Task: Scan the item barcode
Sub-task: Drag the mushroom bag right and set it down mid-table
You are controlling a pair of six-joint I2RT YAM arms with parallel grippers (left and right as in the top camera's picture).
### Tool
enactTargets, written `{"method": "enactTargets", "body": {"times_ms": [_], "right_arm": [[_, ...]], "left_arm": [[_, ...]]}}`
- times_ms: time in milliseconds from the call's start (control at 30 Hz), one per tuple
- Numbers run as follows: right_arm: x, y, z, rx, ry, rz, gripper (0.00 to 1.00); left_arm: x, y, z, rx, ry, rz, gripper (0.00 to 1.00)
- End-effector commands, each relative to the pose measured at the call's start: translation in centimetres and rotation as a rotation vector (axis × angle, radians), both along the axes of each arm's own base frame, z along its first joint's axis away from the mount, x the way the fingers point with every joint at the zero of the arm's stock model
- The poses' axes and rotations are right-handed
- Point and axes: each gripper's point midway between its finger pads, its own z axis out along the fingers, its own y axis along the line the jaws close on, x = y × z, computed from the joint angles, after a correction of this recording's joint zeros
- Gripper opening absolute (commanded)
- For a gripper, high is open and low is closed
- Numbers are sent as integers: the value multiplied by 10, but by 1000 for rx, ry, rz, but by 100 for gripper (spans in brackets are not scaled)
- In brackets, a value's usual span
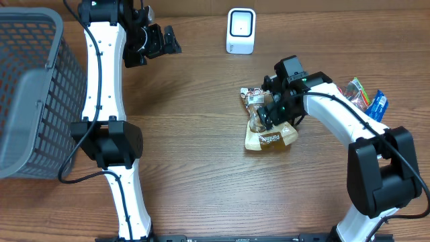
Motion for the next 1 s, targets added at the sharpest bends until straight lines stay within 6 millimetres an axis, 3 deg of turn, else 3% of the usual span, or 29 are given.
{"method": "enactTargets", "body": {"times_ms": [0, 100, 233, 533, 600, 733, 867, 933, 967], "right_arm": [[19, 20, 19, 214, 1, -201, 100], [28, 27, 16, 286, 26, -315, 100], [27, 34, -4, 273, 62, -340, 95], [9, 18, -48, 144, 146, -370, 93], [4, 13, -54, 135, 163, -376, 87], [-4, 7, -61, 123, 185, -382, 63], [-8, 7, -61, 118, 203, -381, 61], [-10, 8, -61, 131, 214, -378, 58], [-11, 8, -60, 141, 223, -380, 52]], "left_arm": [[1, -2, 6, 4, -18, 4, 100], [1, -2, 6, 4, -18, 4, 100], [1, -2, 6, 4, -18, 4, 100], [1, -2, 6, 4, -18, 4, 100], [1, -2, 6, 4, -18, 4, 100], [1, -2, 6, 4, -18, 4, 100], [1, -2, 6, 4, -18, 4, 100], [1, -2, 6, 4, -18, 4, 100], [1, -2, 6, 4, -18, 4, 100]]}}
